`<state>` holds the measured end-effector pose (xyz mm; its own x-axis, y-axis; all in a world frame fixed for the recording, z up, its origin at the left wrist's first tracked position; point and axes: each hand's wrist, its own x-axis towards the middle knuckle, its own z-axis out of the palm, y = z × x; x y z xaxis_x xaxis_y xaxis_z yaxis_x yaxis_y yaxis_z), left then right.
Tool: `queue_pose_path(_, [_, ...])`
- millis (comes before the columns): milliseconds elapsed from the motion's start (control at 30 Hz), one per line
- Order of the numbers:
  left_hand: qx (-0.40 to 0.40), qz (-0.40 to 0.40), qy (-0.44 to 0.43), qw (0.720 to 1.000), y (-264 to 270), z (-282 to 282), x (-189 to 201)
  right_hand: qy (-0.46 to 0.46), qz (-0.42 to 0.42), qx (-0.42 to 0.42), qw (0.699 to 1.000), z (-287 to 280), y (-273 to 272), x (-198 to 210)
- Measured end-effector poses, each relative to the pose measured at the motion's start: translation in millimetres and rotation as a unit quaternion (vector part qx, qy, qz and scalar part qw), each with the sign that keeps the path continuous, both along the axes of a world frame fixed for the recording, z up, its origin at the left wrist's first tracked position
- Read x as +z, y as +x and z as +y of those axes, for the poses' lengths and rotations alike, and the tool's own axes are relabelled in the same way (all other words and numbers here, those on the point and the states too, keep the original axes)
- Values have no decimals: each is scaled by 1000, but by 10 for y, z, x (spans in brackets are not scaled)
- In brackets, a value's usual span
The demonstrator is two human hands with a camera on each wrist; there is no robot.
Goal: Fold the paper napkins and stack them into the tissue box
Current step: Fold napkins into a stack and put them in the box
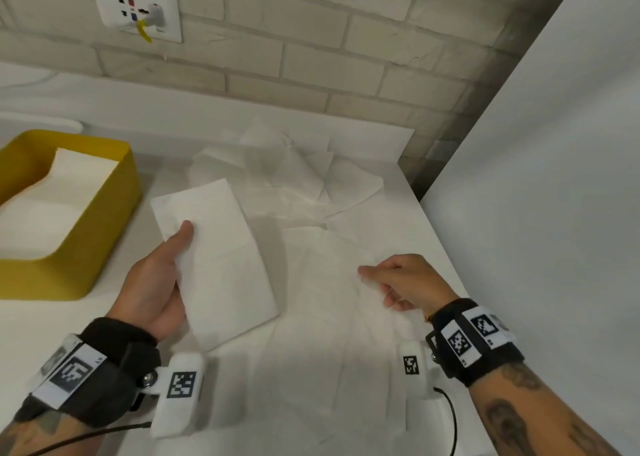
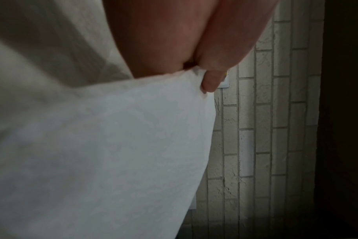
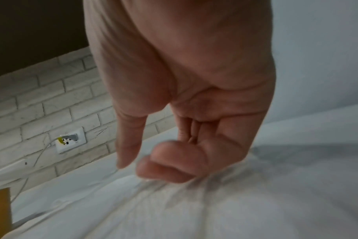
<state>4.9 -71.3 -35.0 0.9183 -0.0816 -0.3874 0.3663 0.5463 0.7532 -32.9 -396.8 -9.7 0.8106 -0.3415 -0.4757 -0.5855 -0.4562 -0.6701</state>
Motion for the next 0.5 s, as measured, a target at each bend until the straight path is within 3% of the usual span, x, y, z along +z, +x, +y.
queue_pose_path(100, [6, 8, 5, 1000, -17, -6, 11, 14, 5, 36, 999, 114, 45, -64])
queue_pose_path(267, [20, 16, 9, 1000, -47, 54, 52, 123, -54, 44, 990, 215, 105, -19])
queue_pose_path(367, [30, 8, 11, 999, -49, 108, 79, 235, -63, 7, 970, 56, 98, 135])
queue_pose_path(500, [37, -3, 12, 999, -49, 120, 99, 235, -84, -73, 966, -294, 153, 231])
